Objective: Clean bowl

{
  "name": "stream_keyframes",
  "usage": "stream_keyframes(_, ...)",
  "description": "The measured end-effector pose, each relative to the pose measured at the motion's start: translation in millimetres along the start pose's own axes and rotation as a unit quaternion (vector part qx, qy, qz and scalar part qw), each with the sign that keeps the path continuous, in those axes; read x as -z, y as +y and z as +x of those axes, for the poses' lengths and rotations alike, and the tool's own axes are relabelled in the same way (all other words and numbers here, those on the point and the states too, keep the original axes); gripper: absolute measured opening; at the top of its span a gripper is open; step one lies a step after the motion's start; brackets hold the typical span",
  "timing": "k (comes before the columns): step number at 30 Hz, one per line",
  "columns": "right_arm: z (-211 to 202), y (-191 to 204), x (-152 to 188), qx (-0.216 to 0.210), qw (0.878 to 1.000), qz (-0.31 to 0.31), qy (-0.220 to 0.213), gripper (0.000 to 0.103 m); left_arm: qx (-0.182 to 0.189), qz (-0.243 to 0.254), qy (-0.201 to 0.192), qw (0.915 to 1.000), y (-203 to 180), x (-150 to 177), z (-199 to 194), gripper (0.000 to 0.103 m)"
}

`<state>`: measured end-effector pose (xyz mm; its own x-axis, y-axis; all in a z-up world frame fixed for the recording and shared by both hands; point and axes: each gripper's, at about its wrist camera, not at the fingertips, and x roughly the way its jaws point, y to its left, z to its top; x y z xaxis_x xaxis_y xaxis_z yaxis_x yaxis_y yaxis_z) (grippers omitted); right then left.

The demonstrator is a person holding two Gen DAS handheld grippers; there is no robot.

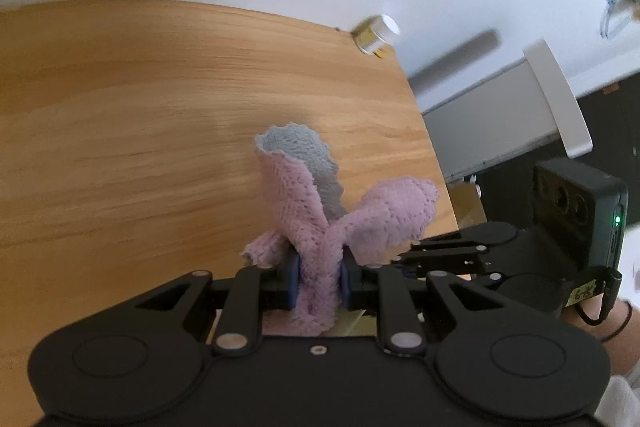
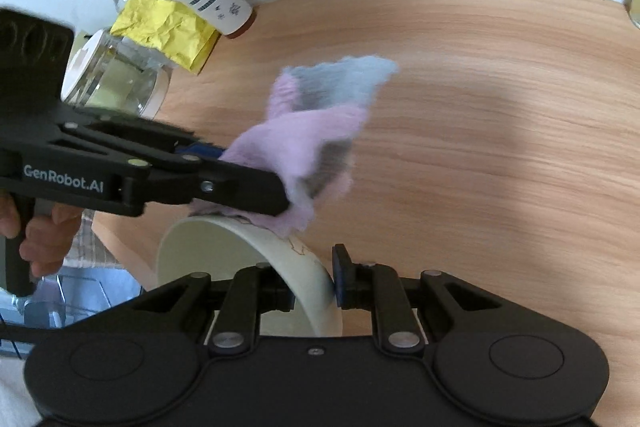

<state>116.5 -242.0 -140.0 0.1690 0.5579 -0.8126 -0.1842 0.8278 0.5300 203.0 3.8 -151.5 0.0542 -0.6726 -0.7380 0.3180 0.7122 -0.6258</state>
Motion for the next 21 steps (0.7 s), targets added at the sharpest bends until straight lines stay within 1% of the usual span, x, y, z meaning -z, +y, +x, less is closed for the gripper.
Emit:
stream_keyframes(3, -1, -7, -2, -0.007, 1.0, 0.019, -0.005, 0.02, 0.026, -0.044, -0.018, 0.9985, 16, 3, -5, 0.018)
stream_keyframes(5, -3, -15, -2, -0.024, 0.999, 0.045, -0.009, 0.02, 0.041, -0.079, -0.04, 0.9952, 28, 7, -11, 0.018)
stream_keyframes(7, -4, -20, -1, -0.031, 0.997, 0.066, -0.02, 0.02, 0.052, -0.1, -0.058, 0.992, 35, 11, -14, 0.018)
stream_keyframes(11, -9, -32, 1, -0.046, 0.992, 0.11, -0.042, 0.021, 0.066, -0.134, -0.09, 0.9846, 42, 18, -18, 0.018)
stream_keyframes(15, -13, -40, 4, -0.057, 0.988, 0.133, -0.057, 0.021, 0.076, -0.166, -0.118, 0.9761, 45, 26, -20, 0.018)
stream_keyframes(17, -15, -51, 8, -0.072, 0.982, 0.163, -0.063, 0.021, 0.08, -0.179, -0.129, 0.9721, 46, 30, -20, 0.018)
stream_keyframes(21, -12, -58, 12, -0.079, 0.975, 0.195, -0.076, 0.021, 0.087, -0.205, -0.149, 0.9634, 47, 38, -18, 0.018)
